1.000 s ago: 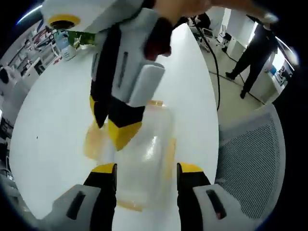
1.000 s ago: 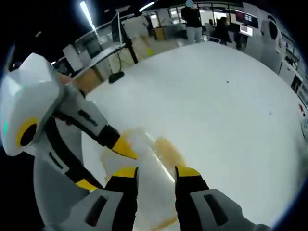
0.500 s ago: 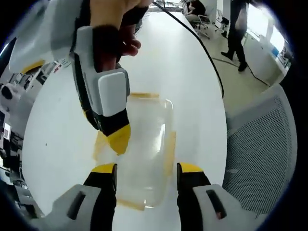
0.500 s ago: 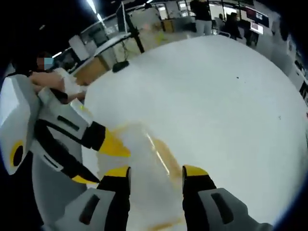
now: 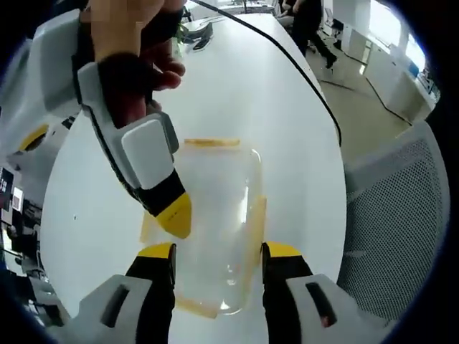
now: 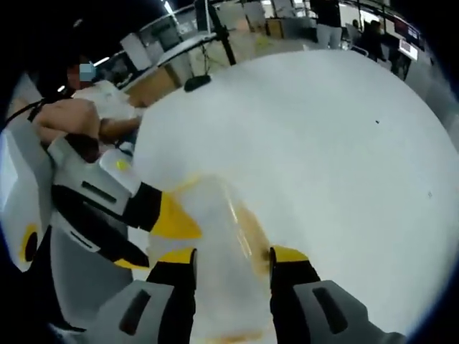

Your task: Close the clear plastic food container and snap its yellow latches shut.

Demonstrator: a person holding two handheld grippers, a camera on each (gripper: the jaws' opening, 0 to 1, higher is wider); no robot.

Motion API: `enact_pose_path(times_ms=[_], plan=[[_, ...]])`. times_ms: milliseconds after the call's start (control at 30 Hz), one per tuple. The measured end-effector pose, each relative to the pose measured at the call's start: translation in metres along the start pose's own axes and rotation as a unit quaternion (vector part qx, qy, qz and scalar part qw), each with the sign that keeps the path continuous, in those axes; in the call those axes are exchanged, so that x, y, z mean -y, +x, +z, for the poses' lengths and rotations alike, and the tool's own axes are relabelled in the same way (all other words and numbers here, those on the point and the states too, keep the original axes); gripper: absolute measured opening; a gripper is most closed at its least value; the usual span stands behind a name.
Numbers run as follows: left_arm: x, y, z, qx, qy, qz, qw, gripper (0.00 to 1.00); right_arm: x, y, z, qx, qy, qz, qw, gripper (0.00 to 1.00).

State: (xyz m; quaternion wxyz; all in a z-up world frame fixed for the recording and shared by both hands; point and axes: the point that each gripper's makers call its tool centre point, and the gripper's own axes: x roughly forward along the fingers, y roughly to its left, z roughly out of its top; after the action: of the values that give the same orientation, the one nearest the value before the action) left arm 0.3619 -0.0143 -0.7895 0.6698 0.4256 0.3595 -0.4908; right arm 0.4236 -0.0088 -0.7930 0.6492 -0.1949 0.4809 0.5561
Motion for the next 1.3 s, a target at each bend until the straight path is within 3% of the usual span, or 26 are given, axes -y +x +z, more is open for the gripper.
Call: enact_pose_path(times_ms=[367,500,767,1133,1267,1300], plan=[[0.0000,0.0011,-0.0003,-0.003,-0.006,0.004,1.0000,0.47,-0.0012,0.0037,0.0002,-0.038,-0.019,0.028,0.9987,0.38],[0.0014,0.0023,-0.0018,-0.009,0.014,0.009,0.9998,0.47,0.0002,0.0054,0.0003,-0.049,-0.021,0.035,0.9980,0.38],[-0.0002,0.0012,-0.0015,-0.008,0.016,0.001,0.9998,0.48,-0.0015,0.0048,-0.0006,-0.055,-0.019,0.040,0.9975,0.38],[0.0011,0.0042,-0.0027,-0.018,0.035,0.026,0.9989,0.46,-0.0017,0.0051,-0.0009,-0.051,-0.020,0.046,0.9974,0.37],[0.0006,0.0040,-0.0032,-0.020,0.032,0.026,0.9990,0.46,0.0003,0.0055,-0.0002,-0.050,-0.010,0.050,0.9974,0.34],[0.0015,0.0044,-0.0038,-0.021,0.033,0.024,0.9989,0.46,-0.0012,0.0078,-0.0018,-0.053,0.033,0.044,0.9971,0.34]])
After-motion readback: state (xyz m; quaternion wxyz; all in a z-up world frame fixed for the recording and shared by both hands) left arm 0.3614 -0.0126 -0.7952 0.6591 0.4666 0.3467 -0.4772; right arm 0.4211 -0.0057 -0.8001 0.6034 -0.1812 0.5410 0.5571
